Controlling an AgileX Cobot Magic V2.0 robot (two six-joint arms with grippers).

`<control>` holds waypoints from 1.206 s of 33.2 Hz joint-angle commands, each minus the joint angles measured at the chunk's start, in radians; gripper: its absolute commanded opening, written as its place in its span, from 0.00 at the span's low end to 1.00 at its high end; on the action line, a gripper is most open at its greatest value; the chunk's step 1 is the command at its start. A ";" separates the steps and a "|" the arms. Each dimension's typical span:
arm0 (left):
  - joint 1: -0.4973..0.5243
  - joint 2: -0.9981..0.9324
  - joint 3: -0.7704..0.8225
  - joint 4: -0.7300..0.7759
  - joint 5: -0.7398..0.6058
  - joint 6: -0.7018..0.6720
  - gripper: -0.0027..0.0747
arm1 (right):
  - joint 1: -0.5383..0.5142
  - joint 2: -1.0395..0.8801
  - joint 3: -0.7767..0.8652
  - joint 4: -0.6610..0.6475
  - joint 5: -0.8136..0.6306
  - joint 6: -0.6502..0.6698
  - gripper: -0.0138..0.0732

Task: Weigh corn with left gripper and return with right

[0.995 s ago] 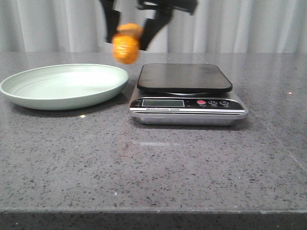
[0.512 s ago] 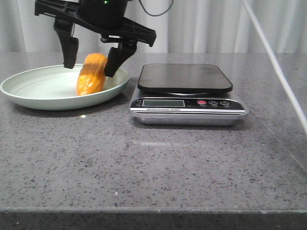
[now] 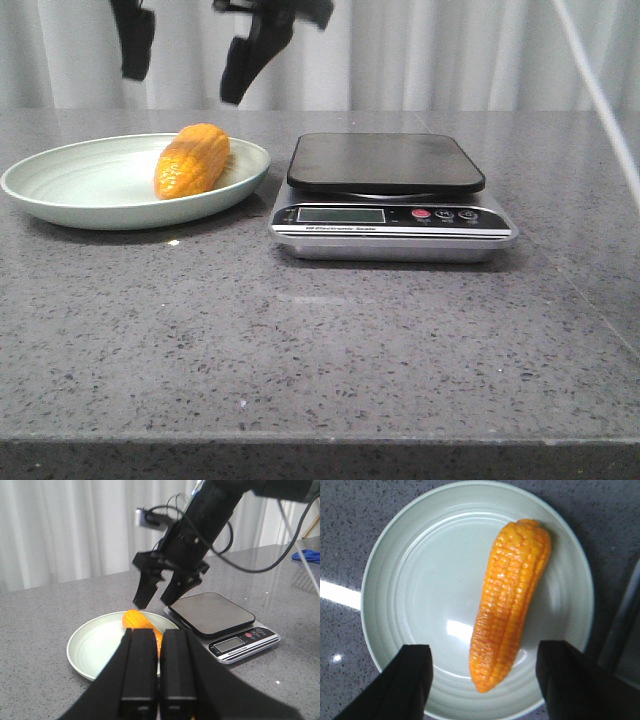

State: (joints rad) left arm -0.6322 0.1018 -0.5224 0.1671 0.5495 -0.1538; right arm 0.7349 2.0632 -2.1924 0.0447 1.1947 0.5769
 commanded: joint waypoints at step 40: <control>-0.007 0.016 -0.025 0.005 -0.073 0.003 0.21 | -0.189 -1.490 1.368 -0.111 -0.549 -0.405 0.78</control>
State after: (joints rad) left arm -0.6322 0.1018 -0.5224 0.1671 0.5495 -0.1538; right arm 0.5506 0.6521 -0.8833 -0.0440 0.7847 0.1833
